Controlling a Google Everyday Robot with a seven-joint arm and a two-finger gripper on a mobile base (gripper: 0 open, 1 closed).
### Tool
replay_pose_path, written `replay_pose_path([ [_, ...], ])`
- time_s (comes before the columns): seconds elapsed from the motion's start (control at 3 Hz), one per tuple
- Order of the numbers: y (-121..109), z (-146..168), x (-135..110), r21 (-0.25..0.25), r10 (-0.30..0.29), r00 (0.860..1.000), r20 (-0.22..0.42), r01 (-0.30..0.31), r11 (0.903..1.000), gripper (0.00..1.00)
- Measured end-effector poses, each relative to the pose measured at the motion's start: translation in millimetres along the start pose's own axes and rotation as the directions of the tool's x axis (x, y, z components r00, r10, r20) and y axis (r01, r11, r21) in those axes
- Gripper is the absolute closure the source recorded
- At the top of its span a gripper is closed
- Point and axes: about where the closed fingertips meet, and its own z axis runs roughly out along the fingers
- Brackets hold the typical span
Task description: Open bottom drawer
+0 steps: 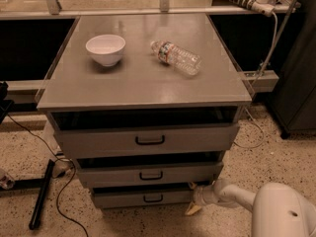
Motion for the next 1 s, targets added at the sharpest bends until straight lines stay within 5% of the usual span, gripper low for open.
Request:
replay_pose_path([
  [1.0,-4.4,-12.1,-6.9,0.001,-0.004,1.0,-0.002,0.004,1.0,0.85],
])
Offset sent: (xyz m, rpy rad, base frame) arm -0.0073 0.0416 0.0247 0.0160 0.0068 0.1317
